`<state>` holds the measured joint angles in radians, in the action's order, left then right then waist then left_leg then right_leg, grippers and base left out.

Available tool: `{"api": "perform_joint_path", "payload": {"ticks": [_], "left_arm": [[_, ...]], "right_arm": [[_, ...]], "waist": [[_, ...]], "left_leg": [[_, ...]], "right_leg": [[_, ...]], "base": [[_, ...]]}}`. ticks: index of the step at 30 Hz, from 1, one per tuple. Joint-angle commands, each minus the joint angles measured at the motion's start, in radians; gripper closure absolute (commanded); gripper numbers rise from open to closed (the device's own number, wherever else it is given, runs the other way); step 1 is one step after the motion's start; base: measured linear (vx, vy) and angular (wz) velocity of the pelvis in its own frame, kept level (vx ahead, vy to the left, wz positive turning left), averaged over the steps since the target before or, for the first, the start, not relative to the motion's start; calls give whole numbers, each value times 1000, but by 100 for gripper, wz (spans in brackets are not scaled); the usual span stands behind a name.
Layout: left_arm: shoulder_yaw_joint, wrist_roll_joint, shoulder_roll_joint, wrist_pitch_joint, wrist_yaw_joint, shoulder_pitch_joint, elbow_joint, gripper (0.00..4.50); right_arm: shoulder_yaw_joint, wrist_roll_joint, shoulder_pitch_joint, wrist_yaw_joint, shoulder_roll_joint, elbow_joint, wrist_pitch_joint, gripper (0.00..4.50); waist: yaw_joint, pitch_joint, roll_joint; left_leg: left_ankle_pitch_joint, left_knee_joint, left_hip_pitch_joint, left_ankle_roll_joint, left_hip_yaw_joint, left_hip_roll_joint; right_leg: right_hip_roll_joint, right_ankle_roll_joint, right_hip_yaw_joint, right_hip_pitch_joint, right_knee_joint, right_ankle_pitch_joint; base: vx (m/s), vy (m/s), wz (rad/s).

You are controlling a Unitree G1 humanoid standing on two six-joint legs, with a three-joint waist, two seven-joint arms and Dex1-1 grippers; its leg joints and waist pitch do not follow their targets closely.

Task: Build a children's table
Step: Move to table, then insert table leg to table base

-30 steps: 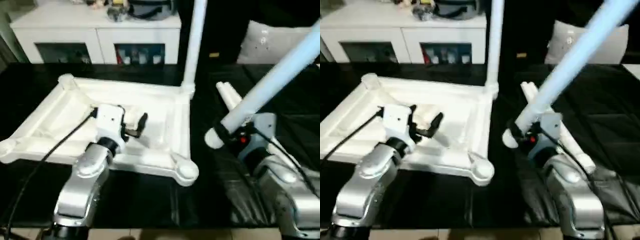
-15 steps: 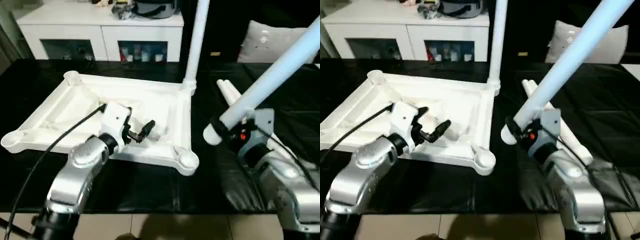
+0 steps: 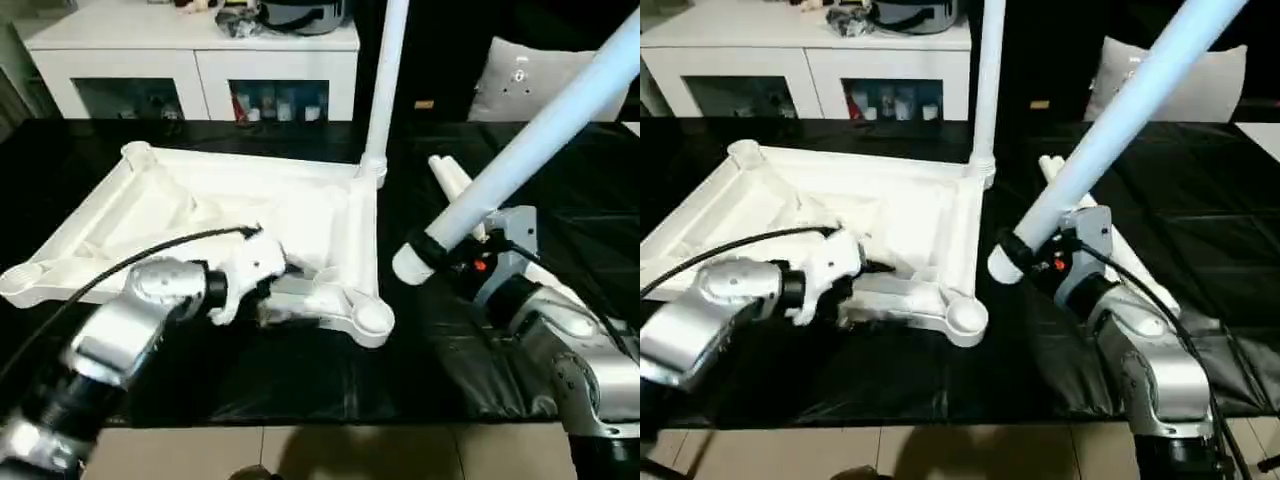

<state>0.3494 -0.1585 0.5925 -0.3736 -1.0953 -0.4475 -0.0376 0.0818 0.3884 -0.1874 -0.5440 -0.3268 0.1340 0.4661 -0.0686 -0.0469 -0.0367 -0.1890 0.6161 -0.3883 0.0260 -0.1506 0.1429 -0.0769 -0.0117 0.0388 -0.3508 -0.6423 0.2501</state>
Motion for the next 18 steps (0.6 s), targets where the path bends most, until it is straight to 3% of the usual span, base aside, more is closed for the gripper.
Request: {"api": "perform_joint_path", "payload": {"ticks": [1,3,9,18], "left_arm": [[23,21,-13,38,-25,-36,-50,29],[36,33,-26,64,-42,-58,-93,37],[70,37,-64,99,-97,-101,-190,87],[85,62,-126,177,-129,-149,-369,162]], "right_arm": [[3,13,-2,-20,-5,5,-6,264],[1,11,1,-28,-7,4,-7,264],[1,27,17,-40,-16,12,4,264],[6,51,30,-44,-9,20,33,264]], "waist": [[-4,60,0],[-9,62,-1],[-21,58,3],[-23,58,7]], "left_leg": [[-168,-89,22,-5,23,70],[-142,-86,21,-18,22,74],[-183,-91,25,-5,17,78],[-177,-93,23,-7,16,80]], "right_leg": [[-74,242,-39,17,70,-9],[-78,252,-39,21,68,-44],[-81,248,-42,17,77,36],[-84,246,-43,19,80,40]], "base": [[0,0,0],[0,0,0],[0,0,0],[0,0,0]]}}
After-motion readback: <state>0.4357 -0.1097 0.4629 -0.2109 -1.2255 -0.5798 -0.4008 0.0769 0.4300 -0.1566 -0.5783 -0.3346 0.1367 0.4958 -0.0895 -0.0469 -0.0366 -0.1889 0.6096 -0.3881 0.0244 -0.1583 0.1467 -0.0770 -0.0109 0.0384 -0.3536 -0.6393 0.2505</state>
